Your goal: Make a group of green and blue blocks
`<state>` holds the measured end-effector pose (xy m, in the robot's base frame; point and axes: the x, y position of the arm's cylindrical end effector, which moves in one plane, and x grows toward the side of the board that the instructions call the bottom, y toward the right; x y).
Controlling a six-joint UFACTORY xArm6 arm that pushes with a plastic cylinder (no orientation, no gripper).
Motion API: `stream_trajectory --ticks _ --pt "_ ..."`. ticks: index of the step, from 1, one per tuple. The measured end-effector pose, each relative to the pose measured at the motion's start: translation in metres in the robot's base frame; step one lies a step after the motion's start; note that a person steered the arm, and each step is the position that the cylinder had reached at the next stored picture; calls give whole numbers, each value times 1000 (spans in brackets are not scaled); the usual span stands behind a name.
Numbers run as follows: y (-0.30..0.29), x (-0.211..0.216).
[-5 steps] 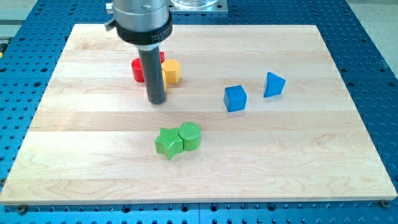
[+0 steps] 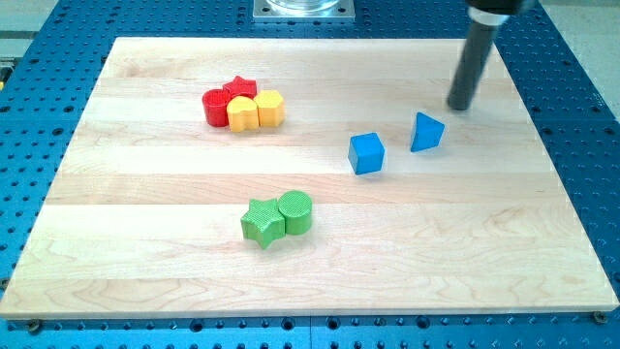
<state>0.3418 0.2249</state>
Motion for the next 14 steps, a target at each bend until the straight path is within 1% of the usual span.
stream_trajectory --ticks 1,2,3,4,5,7,8,9,10,11,12,13,14 --pt "-45 26" --pt "-81 67" --pt "-135 89" --pt "-139 96" --pt "-126 96" --pt "-186 147" --pt "-162 142" --pt "-124 152" --pt "-128 189" --pt "-179 198" --pt "-168 201" --pt "-154 136" --pt "-178 102"
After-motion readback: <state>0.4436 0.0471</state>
